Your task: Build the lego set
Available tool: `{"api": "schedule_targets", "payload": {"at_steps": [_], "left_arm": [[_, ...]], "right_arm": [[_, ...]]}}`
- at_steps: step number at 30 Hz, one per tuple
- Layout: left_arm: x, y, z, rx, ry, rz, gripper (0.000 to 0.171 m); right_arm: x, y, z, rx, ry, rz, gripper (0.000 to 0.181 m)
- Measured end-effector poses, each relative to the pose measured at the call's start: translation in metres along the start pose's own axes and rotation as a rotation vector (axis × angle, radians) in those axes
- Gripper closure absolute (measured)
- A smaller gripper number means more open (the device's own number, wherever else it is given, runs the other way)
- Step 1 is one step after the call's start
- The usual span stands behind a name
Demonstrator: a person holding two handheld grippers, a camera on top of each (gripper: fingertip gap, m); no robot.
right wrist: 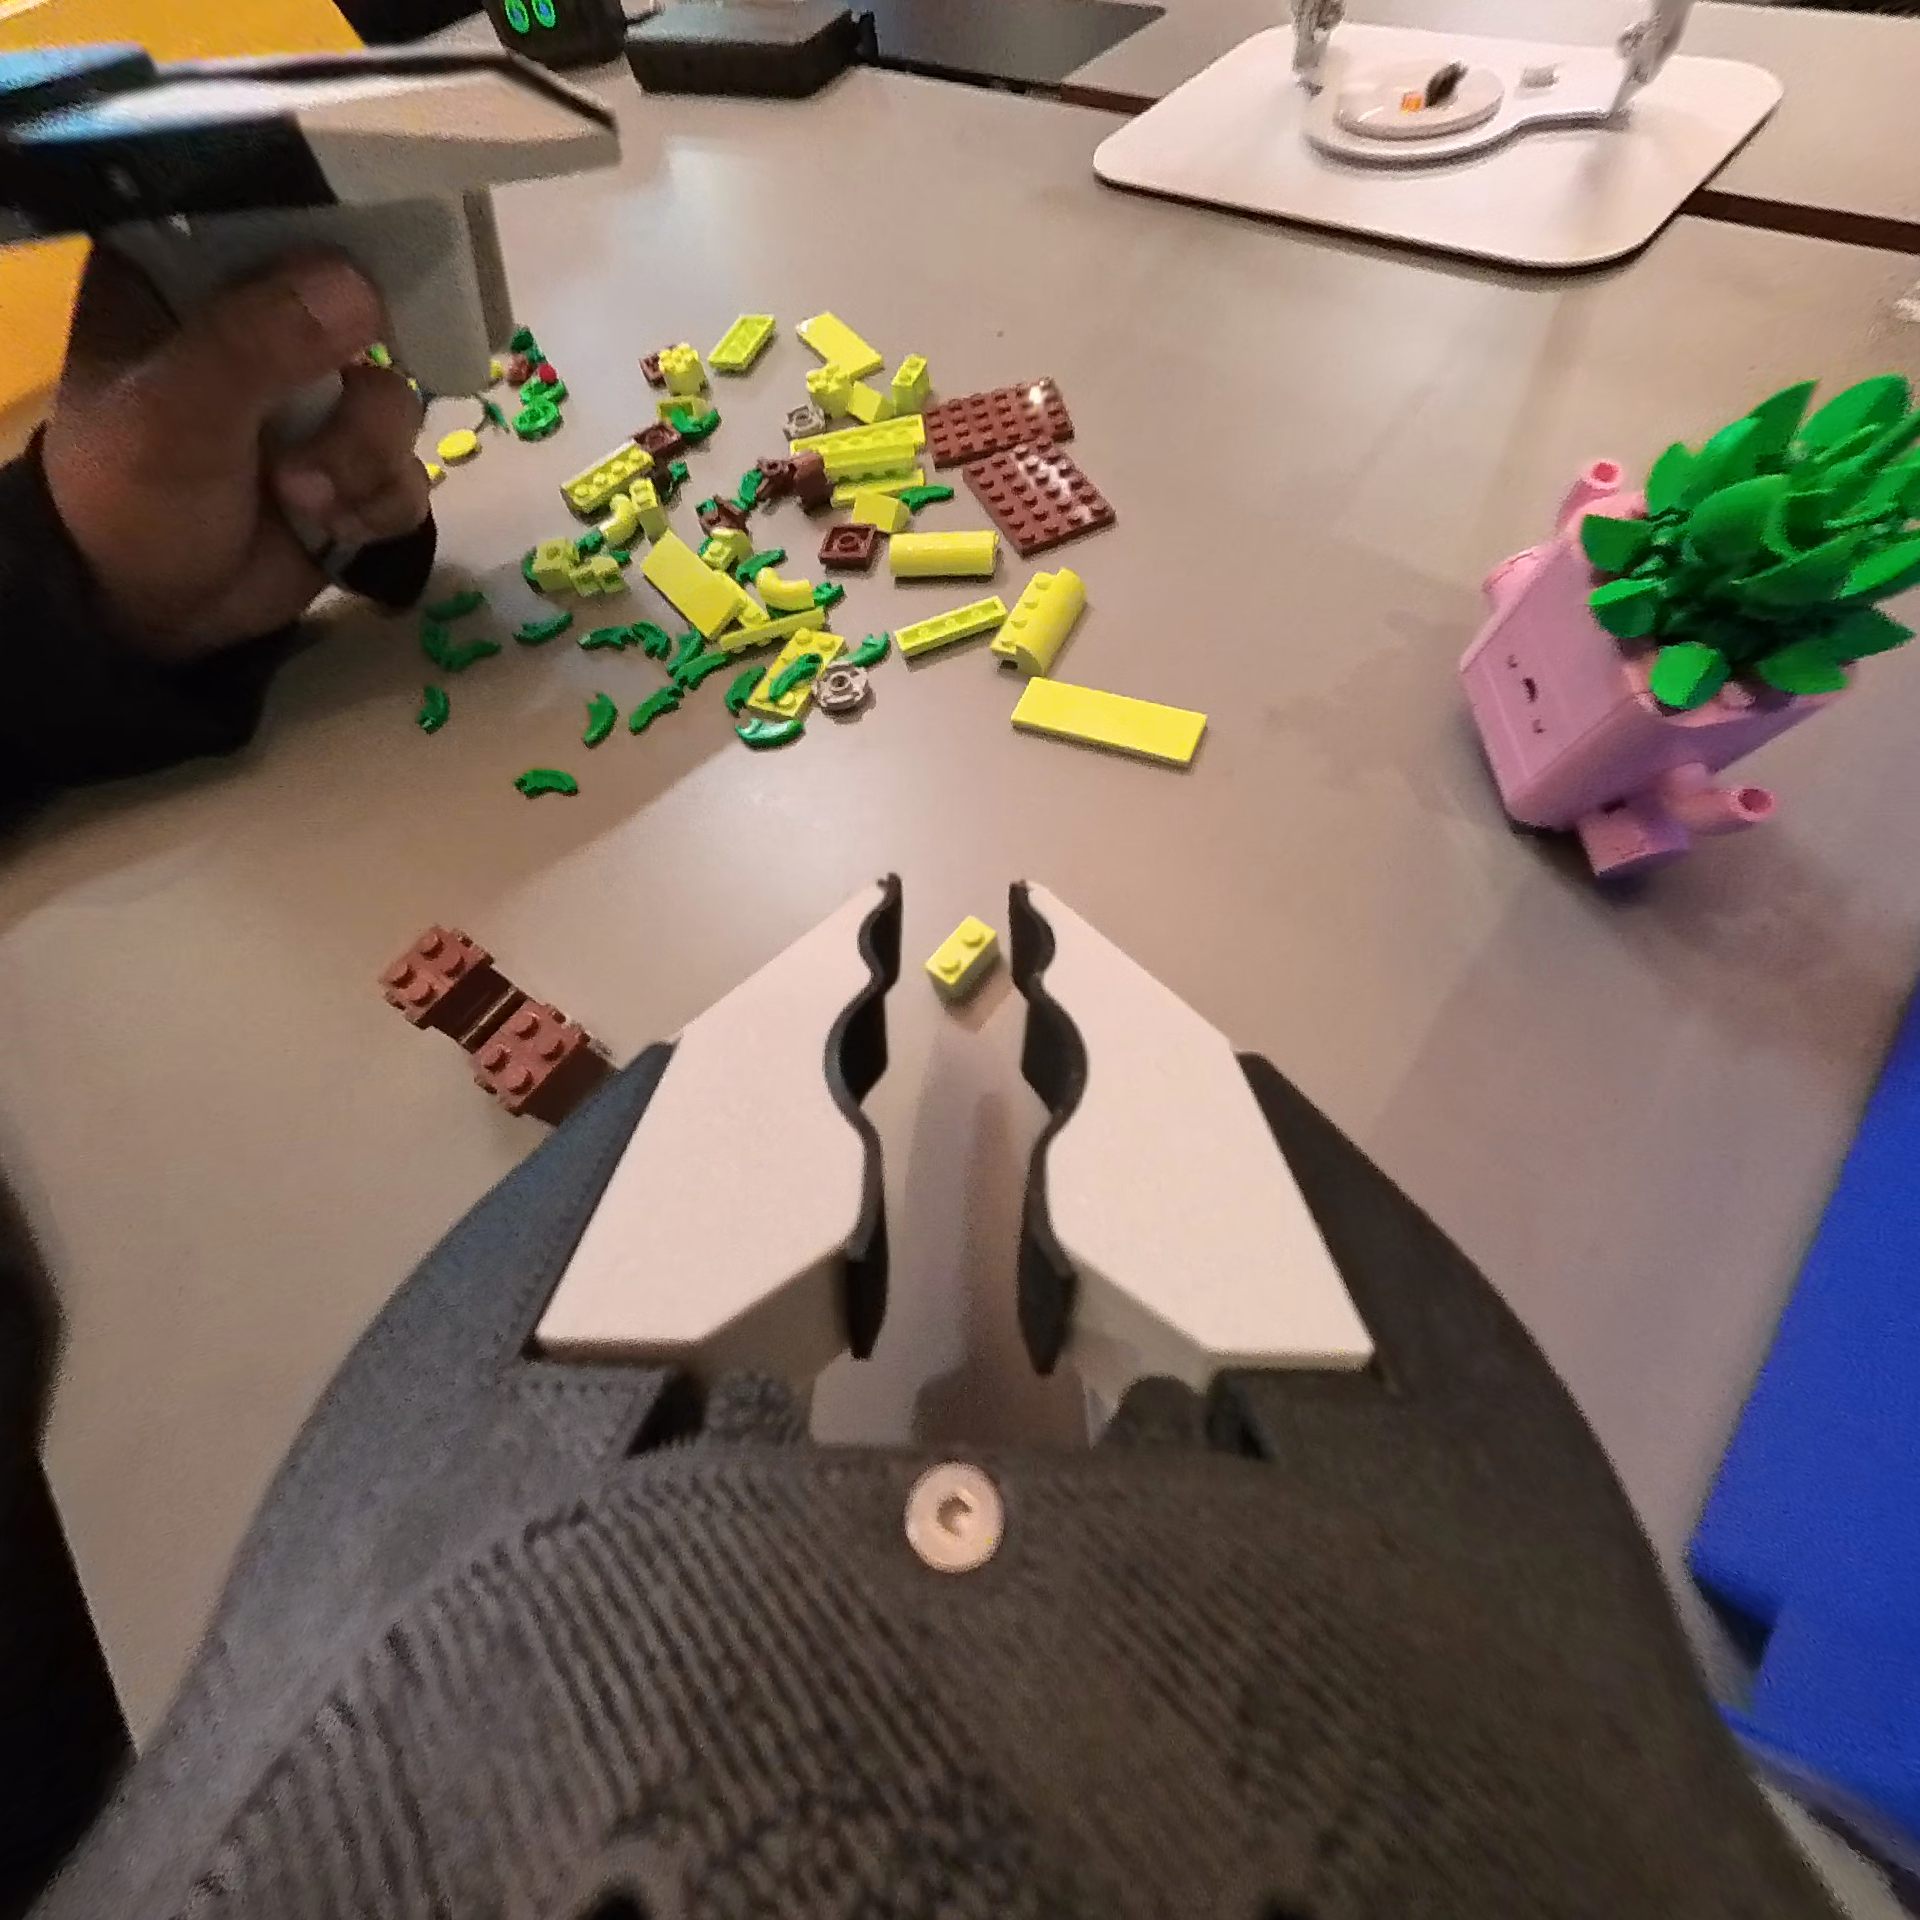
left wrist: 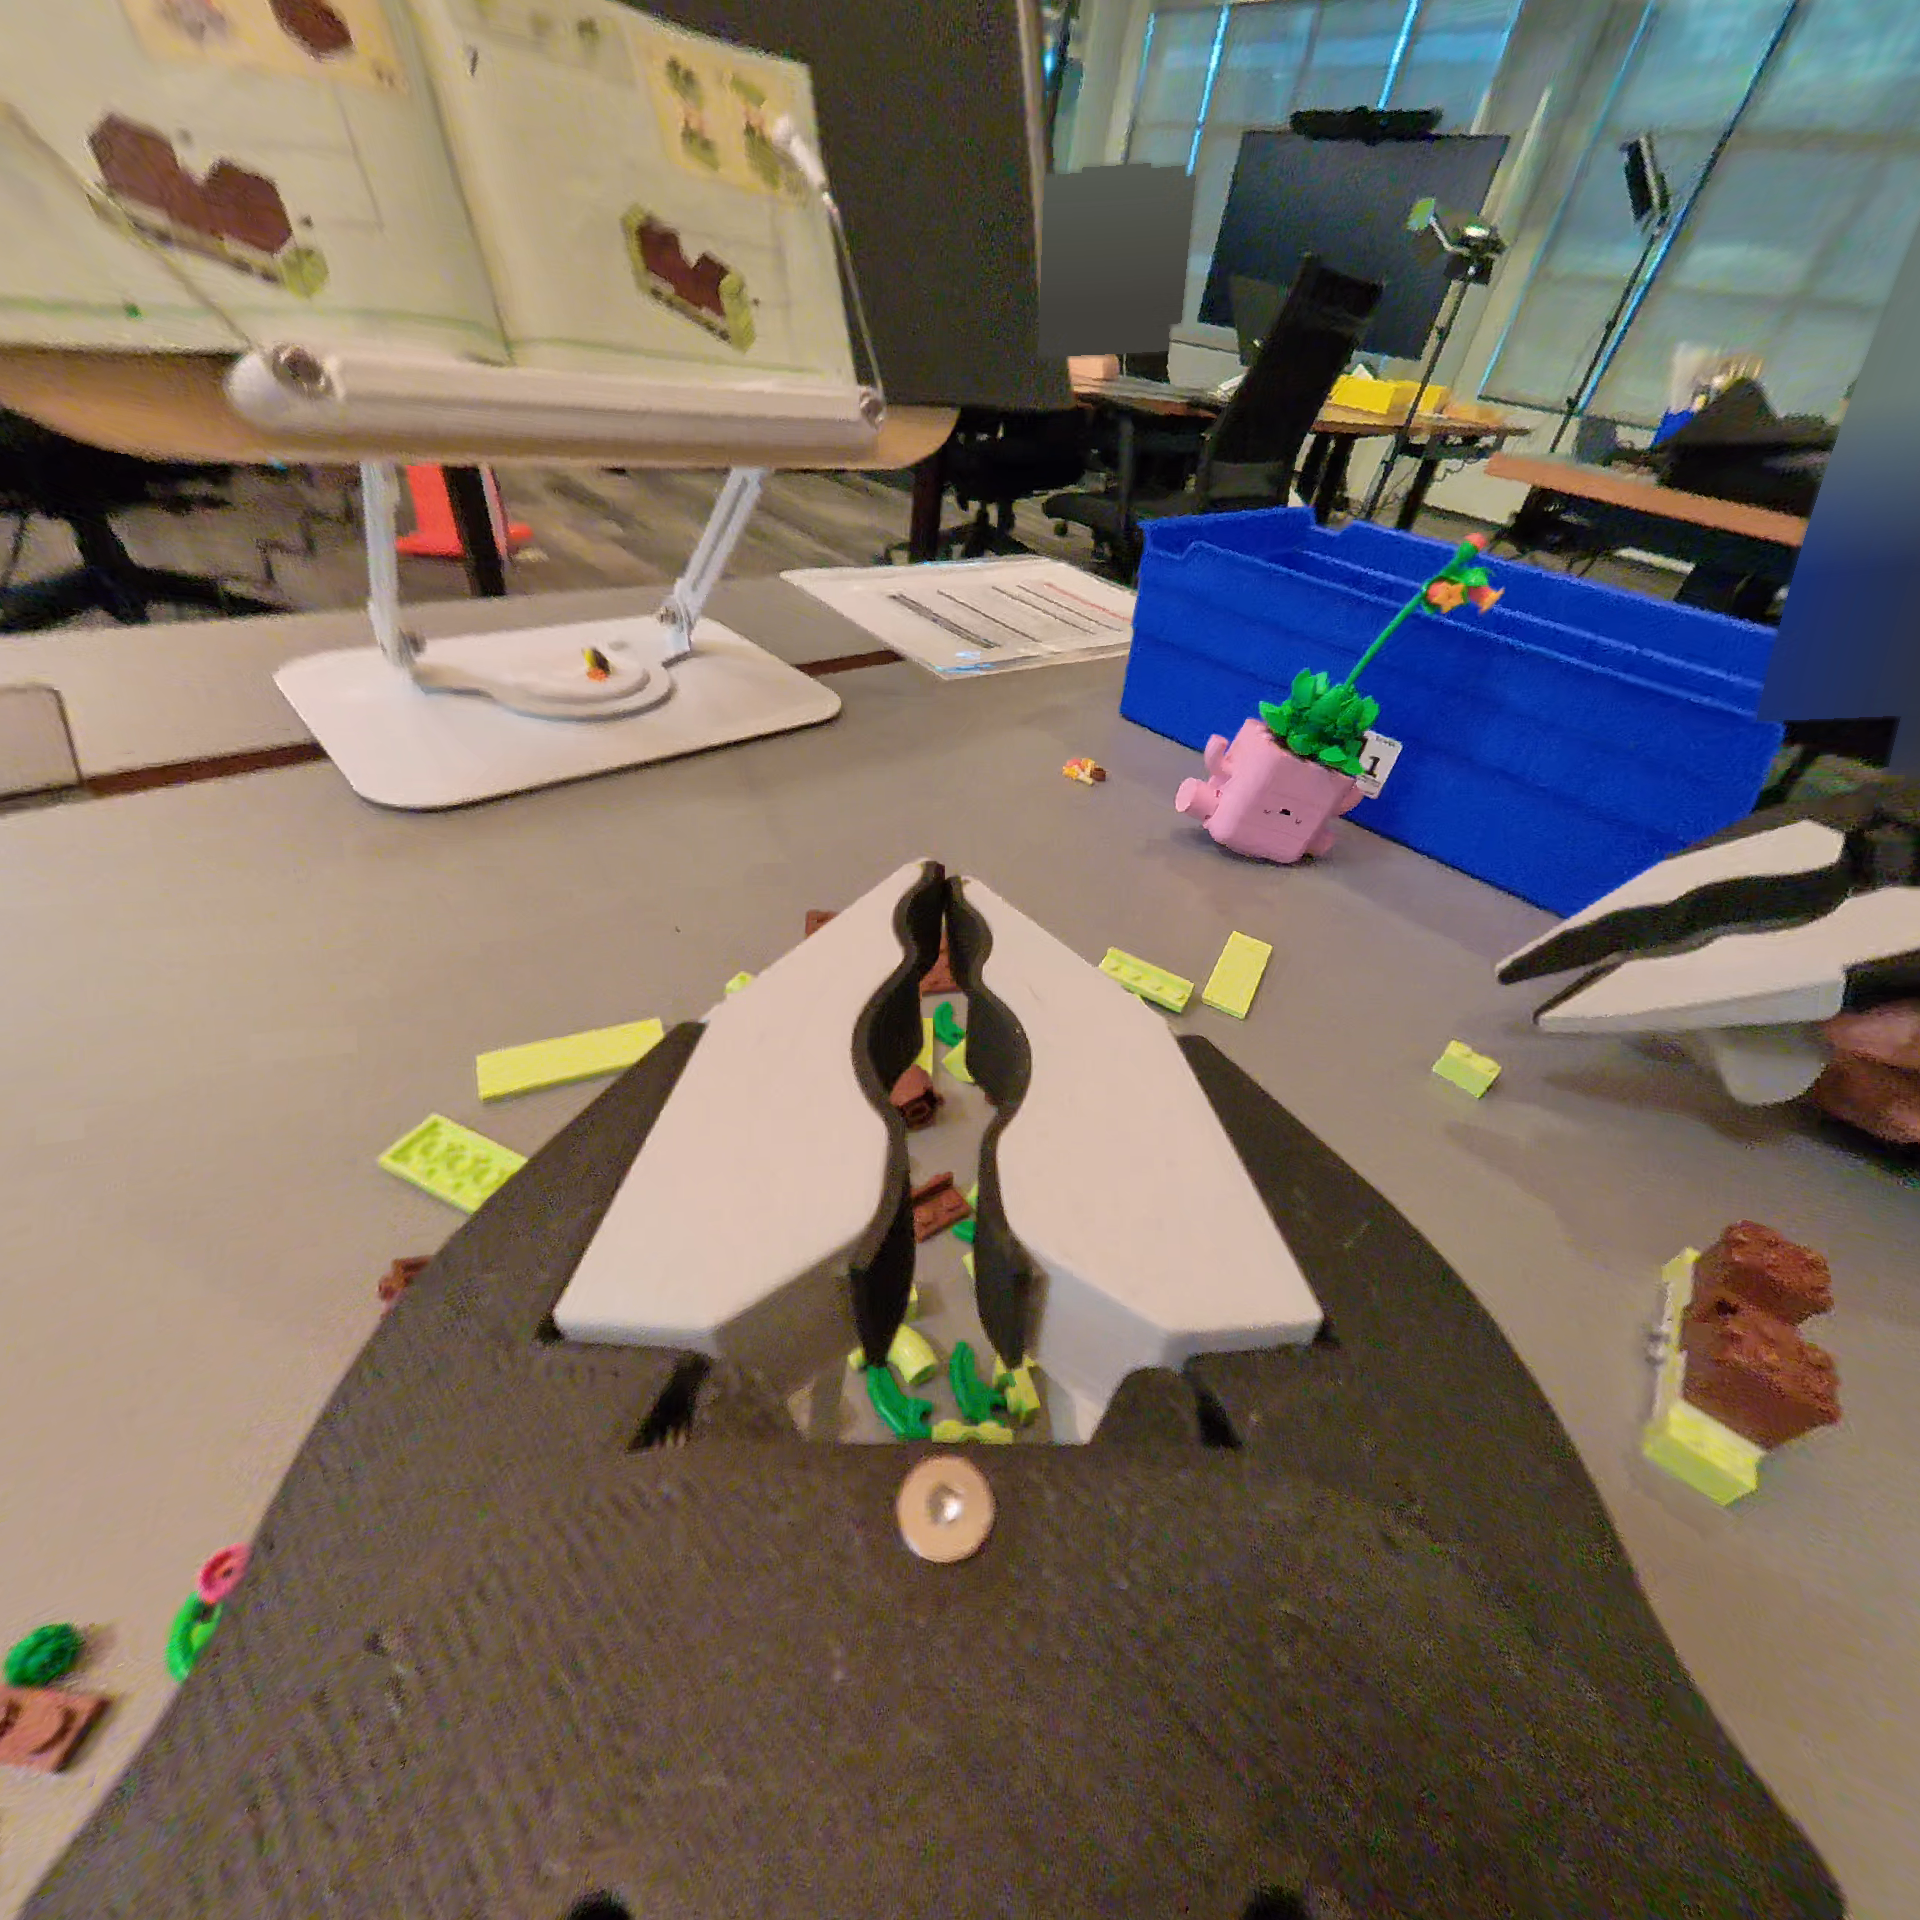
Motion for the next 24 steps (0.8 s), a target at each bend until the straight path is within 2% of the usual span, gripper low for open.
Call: {"api": "schedule_targets", "payload": {"at_steps": [3, 7, 10, 13, 19, 21, 24], "left_arm": [[0.009, 0.002, 0.000, 0.010, 0.025, 0.037, 0.171], [0.037, 0.018, 0.016, -0.020, 0.009, 0.122, 0.171], [0.064, 0.028, 0.013, 0.061, 0.040, 0.161, 0.171], [0.077, 0.041, 0.008, 0.126, 0.089, 0.148, 0.171], [0.054, 0.064, -0.003, 0.195, 0.117, 0.014, 0.171], [0.033, 0.061, -0.018, 0.301, 0.120, -0.077, 0.169], [0.008, 0.049, -0.048, 0.517, 0.077, -0.117, 0.143]], "right_arm": [[0.002, -0.003, -0.002, 0.025, 0.020, -0.008, 0.163], [0.001, -0.001, -0.001, 0.008, 0.011, -0.007, 0.165], [-0.001, 0.000, 0.000, 0.003, -0.007, -0.005, 0.166], [-0.001, -0.001, -0.001, 0.012, -0.012, -0.003, 0.166], [-0.002, -0.002, -0.002, 0.022, -0.011, -0.009, 0.166], [-0.002, -0.003, -0.002, 0.029, -0.011, -0.012, 0.166], [-0.002, -0.004, -0.003, 0.042, -0.011, -0.013, 0.166]]}}
Point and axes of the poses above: each gripper's, where its closed fingertips meet, y back along the fingers, z out of its top, x = y × z across the jaws, the point moved 5 cm from there along y, back along the fingers, and after that the axes turned 1 degree about y, right-handed, at the moved point
